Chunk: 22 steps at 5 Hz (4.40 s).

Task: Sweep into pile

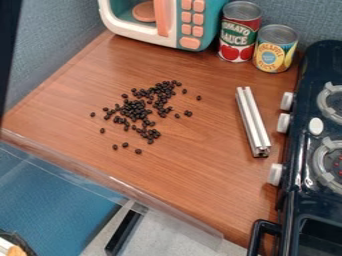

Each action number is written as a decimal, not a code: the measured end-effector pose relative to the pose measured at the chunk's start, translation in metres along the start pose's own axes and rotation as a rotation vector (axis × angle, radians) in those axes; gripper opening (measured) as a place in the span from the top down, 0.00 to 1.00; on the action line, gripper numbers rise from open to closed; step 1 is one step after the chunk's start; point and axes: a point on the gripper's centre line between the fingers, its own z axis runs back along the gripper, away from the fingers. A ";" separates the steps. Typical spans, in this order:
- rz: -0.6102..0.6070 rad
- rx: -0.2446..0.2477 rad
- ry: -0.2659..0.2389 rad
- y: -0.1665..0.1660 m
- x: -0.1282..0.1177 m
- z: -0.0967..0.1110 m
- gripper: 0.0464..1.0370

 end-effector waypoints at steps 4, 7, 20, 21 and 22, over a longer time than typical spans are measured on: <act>-0.039 0.227 -0.044 0.095 0.025 -0.059 0.04; 0.271 0.083 -0.110 0.131 0.050 -0.095 0.04; 0.489 0.074 -0.044 0.157 0.110 -0.121 0.66; 0.612 0.016 -0.058 0.169 0.136 -0.102 0.66; 0.676 -0.003 -0.084 0.179 0.150 -0.096 0.66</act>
